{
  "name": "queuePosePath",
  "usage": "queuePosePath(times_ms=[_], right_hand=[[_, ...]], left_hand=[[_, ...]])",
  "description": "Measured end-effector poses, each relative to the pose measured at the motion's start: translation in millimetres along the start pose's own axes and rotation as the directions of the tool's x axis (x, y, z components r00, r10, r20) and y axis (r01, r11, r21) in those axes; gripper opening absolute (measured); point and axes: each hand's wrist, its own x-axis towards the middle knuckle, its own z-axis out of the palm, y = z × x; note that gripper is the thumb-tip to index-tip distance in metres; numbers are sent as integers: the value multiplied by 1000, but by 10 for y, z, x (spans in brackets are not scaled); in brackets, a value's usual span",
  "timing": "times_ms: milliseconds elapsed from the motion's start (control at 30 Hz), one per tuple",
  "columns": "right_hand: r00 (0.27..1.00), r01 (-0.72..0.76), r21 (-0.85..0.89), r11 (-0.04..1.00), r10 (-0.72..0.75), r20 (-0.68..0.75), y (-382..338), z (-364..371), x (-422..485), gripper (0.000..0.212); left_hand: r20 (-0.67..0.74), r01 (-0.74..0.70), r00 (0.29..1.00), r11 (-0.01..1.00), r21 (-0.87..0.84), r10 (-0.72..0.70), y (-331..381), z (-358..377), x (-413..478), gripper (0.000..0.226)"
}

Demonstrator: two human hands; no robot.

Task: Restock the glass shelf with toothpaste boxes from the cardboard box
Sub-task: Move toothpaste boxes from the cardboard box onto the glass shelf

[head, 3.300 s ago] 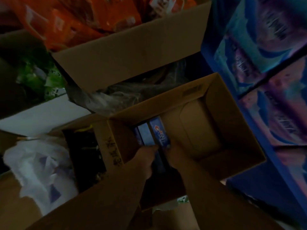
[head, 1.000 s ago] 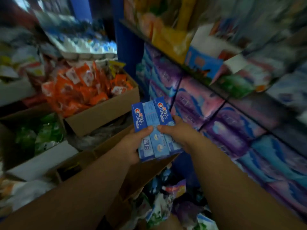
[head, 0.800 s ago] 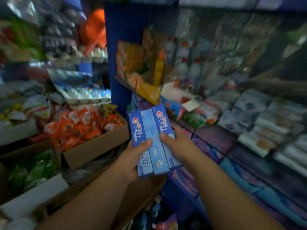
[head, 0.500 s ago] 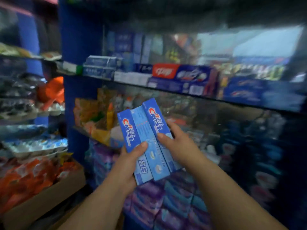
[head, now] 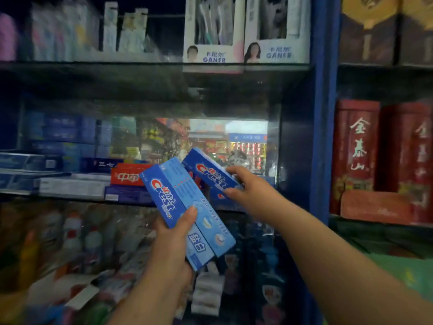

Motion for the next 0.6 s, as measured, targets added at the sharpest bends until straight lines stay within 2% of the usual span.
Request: queuePosePath(times_ms=[67,133,233,367,600], right_hand=[[999,-35,-186,982,36,5,61,-127,156,49],[997,-58,-441,896,72,16,186,-166,309,50],[985,-103,-624,774,166,43,432,-90,520,51],[975,-106,-710,696,212,61,761,22,760,51],[980,-113,-636,764,191,55,1065,164,865,46]], left_hand=[[5,12,1000,1000,23,-12,14,-5,151,34],[19,42,999,998,44,-42,2,-17,273,31],[44,86,995,994,60,-89,-65,-23,409,33],[75,111,990,990,91,-118,-171,24,515,33],[84,113,989,984,136,-125,-333,148,664,37]])
